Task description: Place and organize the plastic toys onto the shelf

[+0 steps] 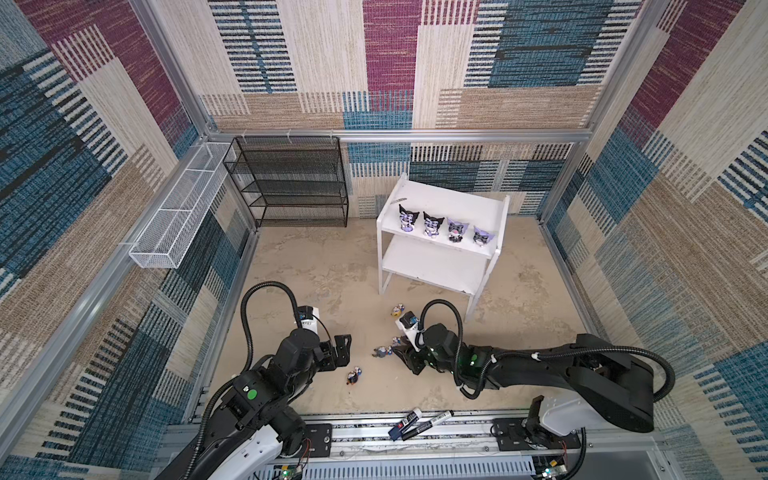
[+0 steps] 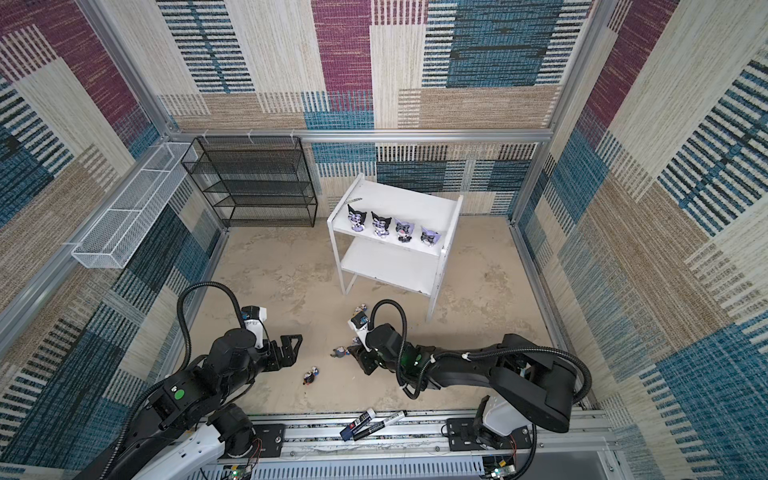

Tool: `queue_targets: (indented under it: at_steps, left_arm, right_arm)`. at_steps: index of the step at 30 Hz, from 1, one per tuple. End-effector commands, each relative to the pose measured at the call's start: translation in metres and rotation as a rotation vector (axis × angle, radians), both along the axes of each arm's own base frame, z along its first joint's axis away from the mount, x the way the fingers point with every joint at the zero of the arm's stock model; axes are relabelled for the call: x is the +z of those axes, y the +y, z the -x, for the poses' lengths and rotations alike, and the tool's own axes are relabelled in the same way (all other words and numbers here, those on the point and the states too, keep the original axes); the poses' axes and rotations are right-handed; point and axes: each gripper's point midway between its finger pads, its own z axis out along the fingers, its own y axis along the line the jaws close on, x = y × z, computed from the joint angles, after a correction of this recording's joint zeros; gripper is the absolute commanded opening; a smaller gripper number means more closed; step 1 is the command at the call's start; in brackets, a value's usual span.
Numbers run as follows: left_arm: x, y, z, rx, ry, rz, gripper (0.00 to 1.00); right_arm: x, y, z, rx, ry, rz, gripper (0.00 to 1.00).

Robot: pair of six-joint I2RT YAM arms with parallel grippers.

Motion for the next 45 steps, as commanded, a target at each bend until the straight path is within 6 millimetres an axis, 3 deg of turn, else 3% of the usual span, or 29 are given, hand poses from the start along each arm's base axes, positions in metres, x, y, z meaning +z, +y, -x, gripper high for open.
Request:
queue_targets:
  at_steps: [1, 7, 12, 20, 29, 35, 39, 45]
  left_arm:
    - [-0.002, 0.033, 0.004, 0.175, 0.021, -0.041, 0.99]
    - [0.021, 0.063, 0.012, 0.279, -0.036, -0.077, 0.99]
    - [0.038, 0.08, 0.021, 0.314, -0.088, -0.069, 0.99]
    - [0.042, 0.08, 0.024, 0.304, -0.097, -0.062, 0.99]
    - [0.034, 0.071, 0.021, 0.277, -0.068, -0.056, 0.99]
    - [0.021, 0.056, 0.018, 0.236, -0.019, -0.03, 0.99]
    - [0.005, 0.036, 0.017, 0.187, 0.048, 0.019, 0.99]
    - [-0.031, 0.01, 0.029, 0.146, 0.239, 0.107, 0.99]
  right_arm:
    - [0.012, 0.043, 0.02, 0.215, 0.025, -0.07, 0.33]
    - [-0.011, 0.095, 0.019, 0.323, 0.113, -0.028, 0.28]
    - [-0.051, 0.111, 0.01, 0.319, 0.179, 0.105, 0.24]
    - [-0.078, 0.101, 0.021, 0.347, 0.185, 0.271, 0.23]
    - [-0.081, 0.083, 0.063, 0.363, 0.202, 0.327, 0.22]
    - [-0.073, 0.094, 0.094, 0.4, 0.217, 0.297, 0.22]
    - [-0.071, 0.094, 0.092, 0.329, 0.236, 0.289, 0.22]
    - [-0.067, 0.073, 0.074, 0.171, 0.226, 0.307, 0.22]
